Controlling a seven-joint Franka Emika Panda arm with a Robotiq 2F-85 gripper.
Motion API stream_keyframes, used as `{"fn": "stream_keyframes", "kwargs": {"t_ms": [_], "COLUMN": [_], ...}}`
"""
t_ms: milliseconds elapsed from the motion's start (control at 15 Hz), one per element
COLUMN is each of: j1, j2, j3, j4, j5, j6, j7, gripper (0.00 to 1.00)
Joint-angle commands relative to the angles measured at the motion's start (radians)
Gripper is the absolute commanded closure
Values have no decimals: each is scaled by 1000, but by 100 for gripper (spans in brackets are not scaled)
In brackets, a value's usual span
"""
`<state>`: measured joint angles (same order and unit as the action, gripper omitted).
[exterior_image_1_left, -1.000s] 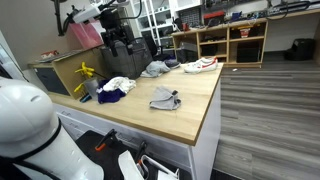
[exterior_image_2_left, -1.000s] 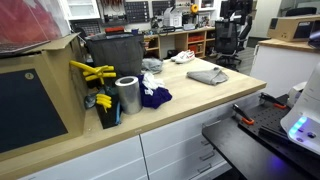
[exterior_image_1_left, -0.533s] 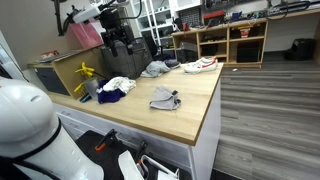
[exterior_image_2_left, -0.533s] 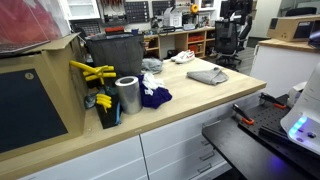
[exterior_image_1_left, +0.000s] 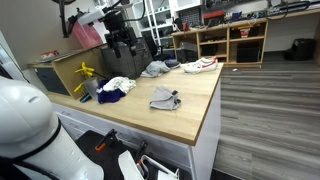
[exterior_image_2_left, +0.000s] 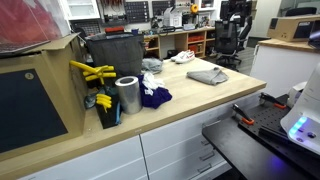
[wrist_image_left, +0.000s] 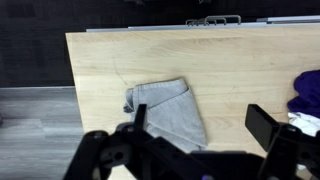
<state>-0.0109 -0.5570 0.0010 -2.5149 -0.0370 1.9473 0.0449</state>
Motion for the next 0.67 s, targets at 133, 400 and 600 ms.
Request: {"fn": "stream_keyframes", "kwargs": {"t_ms": [133,400,600], "j1": [-37,-47,-42], "j2": [209,352,460], "j3": [-24,-60,-78], "j4": [121,207,279], "j5": [-28,-27,-4], "j6": [122,177,183], "j7": [-21,-57,-117], "gripper": [0,0,0]}}
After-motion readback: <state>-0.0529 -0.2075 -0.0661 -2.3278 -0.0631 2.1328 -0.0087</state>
